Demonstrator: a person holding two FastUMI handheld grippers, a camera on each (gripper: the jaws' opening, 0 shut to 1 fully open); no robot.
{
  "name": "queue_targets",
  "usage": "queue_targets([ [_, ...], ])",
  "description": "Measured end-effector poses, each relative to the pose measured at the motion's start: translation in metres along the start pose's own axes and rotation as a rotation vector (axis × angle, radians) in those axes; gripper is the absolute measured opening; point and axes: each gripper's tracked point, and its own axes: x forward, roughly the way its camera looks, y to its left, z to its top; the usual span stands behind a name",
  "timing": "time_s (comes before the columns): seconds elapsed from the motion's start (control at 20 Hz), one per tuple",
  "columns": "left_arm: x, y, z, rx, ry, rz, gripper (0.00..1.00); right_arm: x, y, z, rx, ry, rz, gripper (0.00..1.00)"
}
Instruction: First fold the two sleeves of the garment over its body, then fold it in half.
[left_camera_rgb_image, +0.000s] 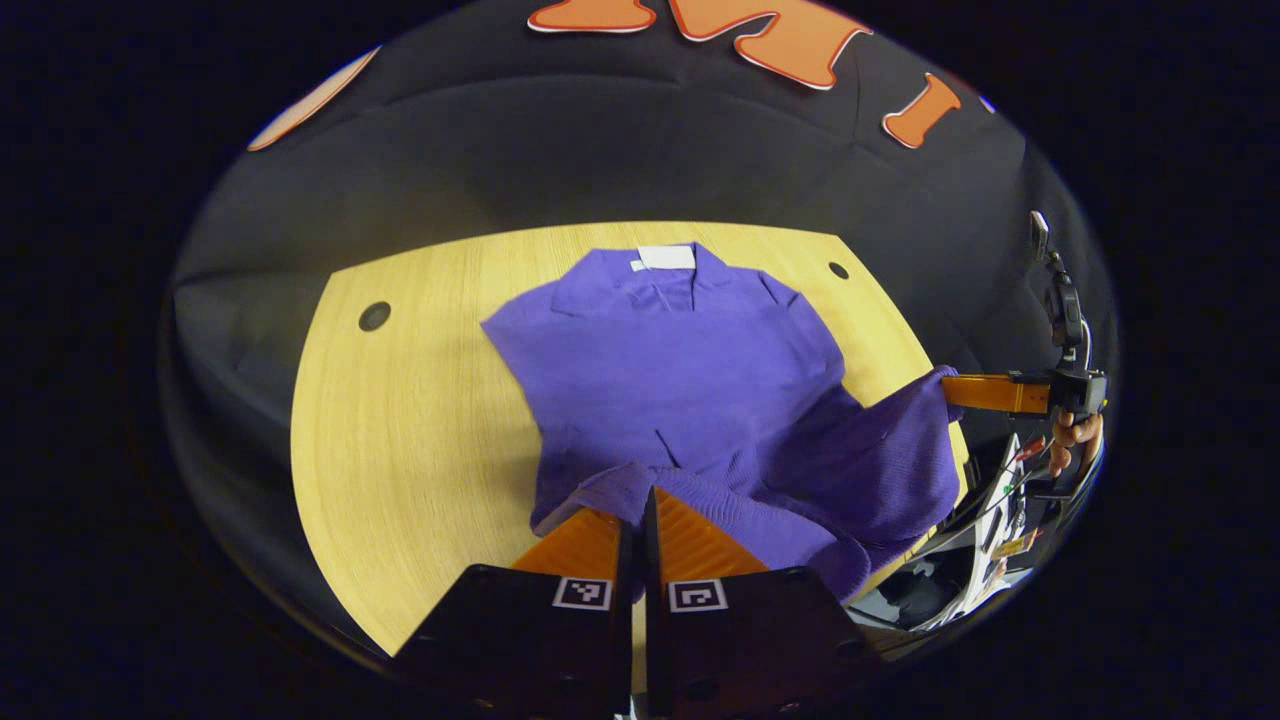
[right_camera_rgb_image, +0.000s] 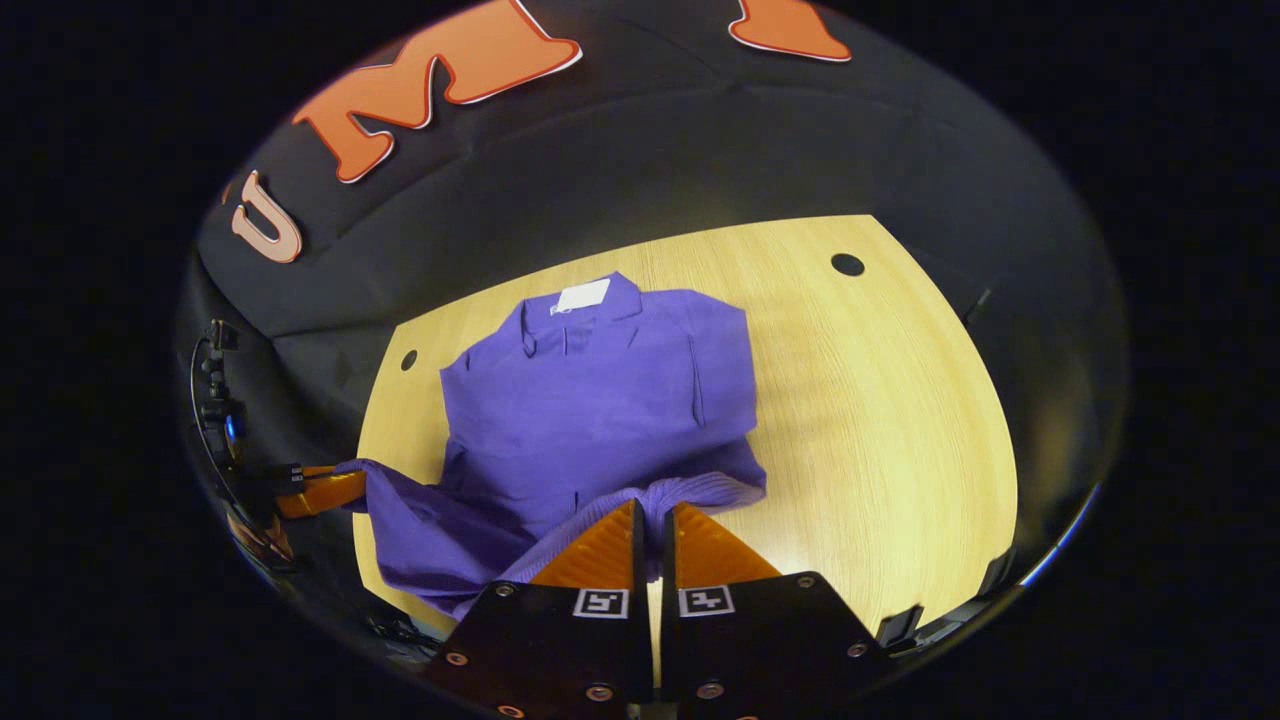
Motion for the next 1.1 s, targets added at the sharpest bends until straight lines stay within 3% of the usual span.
queue_targets([
  [0.3,0.016,0.02,0.062,0.005,-0.037,0.087,0.06,0.027,-0.012,0.06,-0.042,-0.008,0.033,0.04],
  [0.8,0.077,0.065,0.124,0.012,-0.058,0.256,0.06,0.095,-0.03,0.108,0.04,0.065,0.071,0.03],
  [1.1,0.1,0.071,0.173,0.005,-0.152,0.294,0.09,0.132,-0.025,0.143,0.079,0.061,0.071,0.05],
])
